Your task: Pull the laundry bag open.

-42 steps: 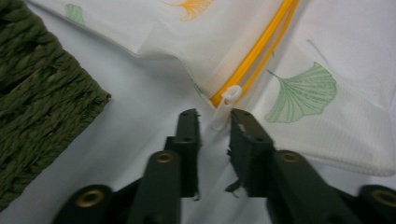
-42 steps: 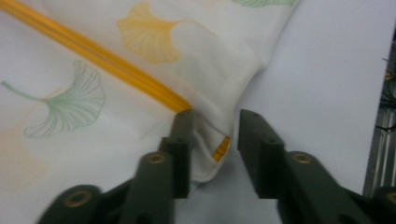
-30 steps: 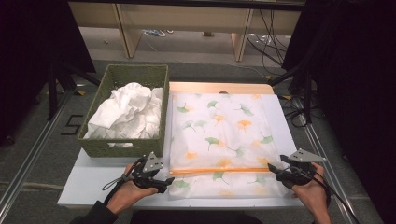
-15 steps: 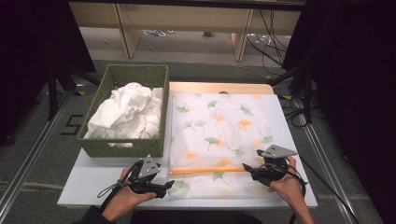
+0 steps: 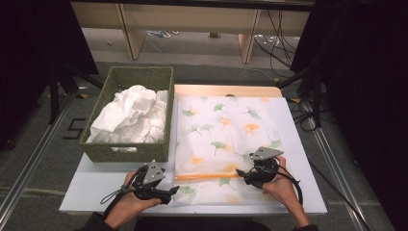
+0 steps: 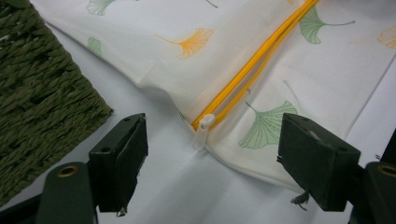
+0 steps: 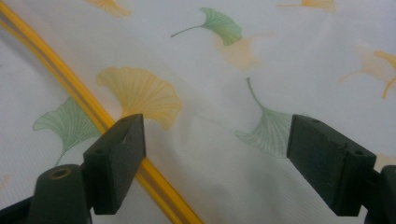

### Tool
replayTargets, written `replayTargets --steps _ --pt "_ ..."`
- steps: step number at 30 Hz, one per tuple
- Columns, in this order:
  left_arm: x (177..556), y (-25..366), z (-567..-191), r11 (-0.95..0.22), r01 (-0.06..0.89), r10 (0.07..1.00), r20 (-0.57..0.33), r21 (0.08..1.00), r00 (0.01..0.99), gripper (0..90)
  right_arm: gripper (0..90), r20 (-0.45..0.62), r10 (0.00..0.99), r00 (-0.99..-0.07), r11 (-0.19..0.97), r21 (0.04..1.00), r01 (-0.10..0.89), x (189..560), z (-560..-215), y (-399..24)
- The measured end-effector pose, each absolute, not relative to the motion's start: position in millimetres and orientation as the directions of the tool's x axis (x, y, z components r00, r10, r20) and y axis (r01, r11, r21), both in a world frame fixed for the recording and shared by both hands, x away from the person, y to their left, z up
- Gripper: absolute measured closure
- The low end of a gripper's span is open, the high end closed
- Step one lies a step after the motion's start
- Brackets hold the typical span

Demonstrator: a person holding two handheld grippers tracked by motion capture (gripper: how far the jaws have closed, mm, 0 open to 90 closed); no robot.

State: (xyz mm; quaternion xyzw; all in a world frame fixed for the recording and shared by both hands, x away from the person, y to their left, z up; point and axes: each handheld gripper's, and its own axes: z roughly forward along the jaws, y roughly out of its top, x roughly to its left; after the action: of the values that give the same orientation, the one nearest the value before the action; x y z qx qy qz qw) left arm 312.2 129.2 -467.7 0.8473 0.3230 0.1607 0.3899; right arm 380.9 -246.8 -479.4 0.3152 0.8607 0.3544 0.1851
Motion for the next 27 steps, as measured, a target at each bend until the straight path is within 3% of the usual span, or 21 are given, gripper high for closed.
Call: replayTargets --steps 14,22,27 --pt "314 129 -470 -0.504 0.419 0.671 0.036 0.755 0.741 24.9 20.8 -0.133 0.589 -0.797 0.649 0.665 0.369 383 -486 -233" --pt "314 129 -469 -0.503 0.422 0.674 0.037 0.755 0.738 25.2 42.9 -0.267 0.608 -0.747 0.68 0.662 0.316 390 -484 -231" --pt "316 129 -470 -0.511 0.418 0.669 0.042 0.751 0.742 25.3 59.2 -0.266 0.603 -0.752 0.686 0.654 0.32 395 -485 -228"
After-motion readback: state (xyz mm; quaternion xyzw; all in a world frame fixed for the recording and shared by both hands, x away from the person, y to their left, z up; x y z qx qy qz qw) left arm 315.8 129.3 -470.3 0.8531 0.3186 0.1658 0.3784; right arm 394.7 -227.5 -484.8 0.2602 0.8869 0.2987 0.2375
